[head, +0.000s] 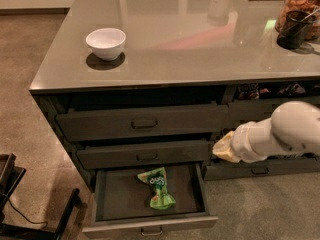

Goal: Pick green rice chip bag from bottom drawer and place on counter

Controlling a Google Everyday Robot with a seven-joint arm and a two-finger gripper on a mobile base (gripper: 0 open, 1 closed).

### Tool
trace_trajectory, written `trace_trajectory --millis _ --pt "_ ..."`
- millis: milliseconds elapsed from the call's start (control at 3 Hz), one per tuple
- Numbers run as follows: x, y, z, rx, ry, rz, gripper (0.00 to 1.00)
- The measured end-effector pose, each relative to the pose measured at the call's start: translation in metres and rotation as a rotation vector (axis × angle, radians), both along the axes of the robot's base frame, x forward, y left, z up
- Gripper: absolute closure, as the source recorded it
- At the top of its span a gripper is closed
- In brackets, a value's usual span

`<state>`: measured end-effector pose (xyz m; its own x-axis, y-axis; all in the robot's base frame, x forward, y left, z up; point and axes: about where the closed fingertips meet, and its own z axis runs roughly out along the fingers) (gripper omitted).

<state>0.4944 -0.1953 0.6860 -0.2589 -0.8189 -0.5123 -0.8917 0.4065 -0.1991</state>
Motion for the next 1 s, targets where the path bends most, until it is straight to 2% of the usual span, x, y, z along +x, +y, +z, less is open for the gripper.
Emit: trace_trajectory --millis 333,667,1000 --pt "0.009 0.014 -0.091 0.096 0.041 -0.001 1.00" --pt "0.009 0.014 -0.091 0.096 0.041 -0.001 1.00" --pt "0.005 0.013 -0.106 0.094 0.051 0.008 1.00"
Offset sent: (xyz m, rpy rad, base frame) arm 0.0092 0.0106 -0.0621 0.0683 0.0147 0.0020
